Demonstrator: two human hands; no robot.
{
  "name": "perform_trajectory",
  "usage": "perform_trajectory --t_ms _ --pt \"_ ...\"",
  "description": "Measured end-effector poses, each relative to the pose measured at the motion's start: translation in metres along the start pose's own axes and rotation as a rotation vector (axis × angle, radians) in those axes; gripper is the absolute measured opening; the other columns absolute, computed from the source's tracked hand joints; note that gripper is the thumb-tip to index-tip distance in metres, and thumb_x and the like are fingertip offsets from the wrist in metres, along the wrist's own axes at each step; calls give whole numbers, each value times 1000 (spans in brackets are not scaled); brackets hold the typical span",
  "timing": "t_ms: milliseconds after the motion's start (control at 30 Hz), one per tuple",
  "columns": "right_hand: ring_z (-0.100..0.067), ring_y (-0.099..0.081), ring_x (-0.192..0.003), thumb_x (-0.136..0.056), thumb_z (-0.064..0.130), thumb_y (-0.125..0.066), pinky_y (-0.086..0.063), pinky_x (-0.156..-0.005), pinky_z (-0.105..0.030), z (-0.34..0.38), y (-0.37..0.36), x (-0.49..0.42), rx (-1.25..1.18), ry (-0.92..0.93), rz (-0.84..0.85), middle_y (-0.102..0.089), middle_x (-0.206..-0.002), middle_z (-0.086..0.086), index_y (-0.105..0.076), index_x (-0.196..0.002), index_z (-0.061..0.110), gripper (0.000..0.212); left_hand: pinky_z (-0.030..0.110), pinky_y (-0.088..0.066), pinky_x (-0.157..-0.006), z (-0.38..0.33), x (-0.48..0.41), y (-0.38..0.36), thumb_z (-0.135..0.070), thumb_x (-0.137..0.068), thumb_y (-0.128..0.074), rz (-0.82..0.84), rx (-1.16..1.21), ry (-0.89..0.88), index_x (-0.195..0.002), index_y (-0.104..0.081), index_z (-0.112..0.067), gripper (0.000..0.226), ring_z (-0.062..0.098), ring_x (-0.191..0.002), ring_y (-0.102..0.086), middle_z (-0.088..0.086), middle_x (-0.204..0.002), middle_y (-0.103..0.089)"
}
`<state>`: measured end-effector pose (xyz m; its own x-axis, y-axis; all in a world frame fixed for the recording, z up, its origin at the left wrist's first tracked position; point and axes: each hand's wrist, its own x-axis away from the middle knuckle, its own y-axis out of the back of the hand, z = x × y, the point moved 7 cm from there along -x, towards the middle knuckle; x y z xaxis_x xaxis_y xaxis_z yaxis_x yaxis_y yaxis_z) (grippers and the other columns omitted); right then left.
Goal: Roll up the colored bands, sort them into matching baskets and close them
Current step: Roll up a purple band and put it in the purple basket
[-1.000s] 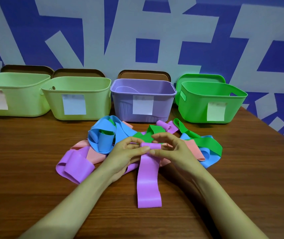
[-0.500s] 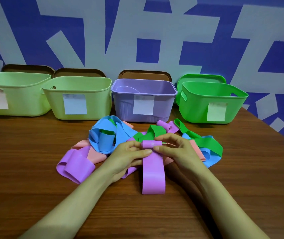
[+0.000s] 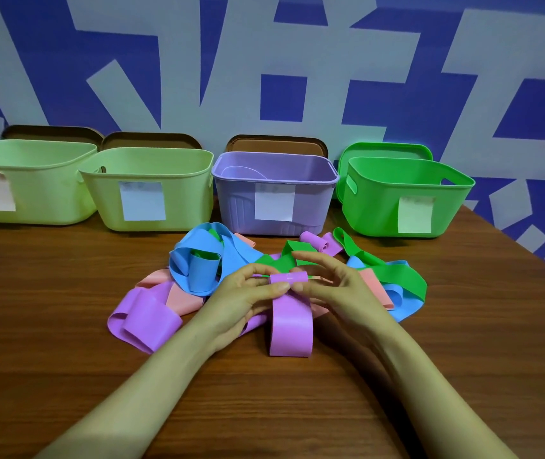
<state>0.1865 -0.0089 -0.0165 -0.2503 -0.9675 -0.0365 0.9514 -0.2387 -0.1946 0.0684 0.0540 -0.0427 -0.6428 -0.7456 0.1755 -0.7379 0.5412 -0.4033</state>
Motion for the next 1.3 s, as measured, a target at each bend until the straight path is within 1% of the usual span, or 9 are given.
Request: perform_trajectory --t_ms 133,333,467,667,800,967,1067,1167,1300 --pt "-15 -54 -67 -79 15 -69 -43 -56 -22 -2 5 0 64 -58 -62 -66 -83 -4 -62 -106 7 29 36 -58 -73 -2 -1 3 13 -75 -66 -21 -20 -44 -97 -60 -9 32 24 -88 -67 14 -100 -66" --pt "-9 -57 -61 -84 1 -65 -45 -54 -18 5 3 3 118 11 -39 -64 -73 -2 -63 -91 -1 8 37 -58 -78 -1 -1 2 12 -75 -67 -13 -31 -56 -105 -59 -9 37 26 -96 -68 12 -104 -69" --pt "-8 -63 -61 -80 -6 -66 -51 -55 -19 5 6 3 59 6 -70 -67 -72 -7 -63 -95 0 17 34 -58 -80 4 0 -3 5 -78 -67 23 -58 1 -116 -56 -3 40 26 -100 -68 16 -109 -70" --pt "-6 -66 -67 -74 -18 -64 -52 -61 -16 13 5 4 136 68 -16 -72 -73 -1 -66 -94 -3 26 29 -59 -70 -1 2 -2 -12 -72 -71 -28 8 -26 -105 -60 1 38 24 -89 -71 16 -100 -72" --pt "-4 -66 -73 -70 -23 -63 -53 -69 -15 14 4 3 174 98 -4 -71 -77 0 -68 -84 3 30 28 -59 -70 -2 1 -1 -3 -81 -66 -50 34 -31 -102 -60 1 22 23 -86 -71 19 -99 -70" --pt "-12 -67 -84 -72 -10 -70 -55 -74 -22 9 0 3 176 50 47 -73 -92 -8 -71 -98 11 34 28 -59 -69 -5 1 1 9 -78 -65 -56 34 -63 -99 -59 -2 24 21 -80 -70 17 -94 -69" --pt "-7 -68 -80 -81 1 -67 -54 -64 -19 10 0 5 122 54 1 -73 -90 -1 -68 -103 9 23 35 -58 -80 -7 1 3 10 -69 -70 -55 -2 -112 -96 -61 -6 32 26 -93 -67 16 -101 -67" --pt "-3 -65 -70 -84 10 -67 -52 -55 -18 11 1 6 195 54 -29 -69 -83 1 -66 -97 12 13 35 -59 -78 -10 1 2 14 -66 -70 -44 -16 -155 -94 -61 -7 37 22 -92 -69 13 -101 -68" --pt "-15 -64 -67 -83 13 -68 -53 -56 -27 9 -1 6 228 39 -4 -68 -80 -7 -66 -91 12 8 29 -58 -71 -12 2 1 16 -68 -69 -46 -53 -178 -96 -60 -8 38 18 -90 -69 10 -100 -68"
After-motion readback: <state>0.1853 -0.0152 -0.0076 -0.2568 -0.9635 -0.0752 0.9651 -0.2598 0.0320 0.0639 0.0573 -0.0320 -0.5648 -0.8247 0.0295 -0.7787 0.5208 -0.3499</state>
